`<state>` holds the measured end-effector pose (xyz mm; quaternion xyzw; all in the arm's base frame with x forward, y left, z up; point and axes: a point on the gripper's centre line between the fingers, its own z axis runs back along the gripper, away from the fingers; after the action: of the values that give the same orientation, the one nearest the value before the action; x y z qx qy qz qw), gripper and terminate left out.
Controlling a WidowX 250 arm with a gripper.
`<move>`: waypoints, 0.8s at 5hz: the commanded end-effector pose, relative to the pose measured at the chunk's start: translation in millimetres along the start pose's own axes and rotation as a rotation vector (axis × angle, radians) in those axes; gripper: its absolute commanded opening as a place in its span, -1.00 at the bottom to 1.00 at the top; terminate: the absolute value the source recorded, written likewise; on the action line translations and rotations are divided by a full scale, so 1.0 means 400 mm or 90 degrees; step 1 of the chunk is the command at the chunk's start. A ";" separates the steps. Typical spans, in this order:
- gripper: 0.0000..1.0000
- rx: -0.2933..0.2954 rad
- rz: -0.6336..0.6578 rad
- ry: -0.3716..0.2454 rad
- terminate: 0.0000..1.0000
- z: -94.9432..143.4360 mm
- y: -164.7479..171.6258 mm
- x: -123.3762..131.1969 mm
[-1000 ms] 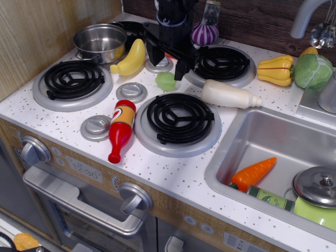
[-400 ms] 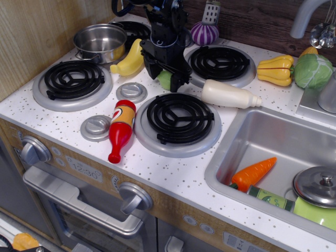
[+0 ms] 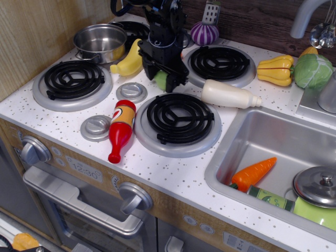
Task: Put broccoli in pot or pan
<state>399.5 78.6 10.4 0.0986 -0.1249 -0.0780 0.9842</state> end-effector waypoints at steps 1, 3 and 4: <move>-1.00 0.068 -0.047 0.030 -1.00 0.172 0.081 0.001; -1.00 0.139 -0.196 0.017 -1.00 0.238 0.270 -0.029; -1.00 0.145 -0.283 -0.005 -1.00 0.210 0.362 -0.013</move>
<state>388.8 209.2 94.5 0.2097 -0.0999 -0.2873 0.9293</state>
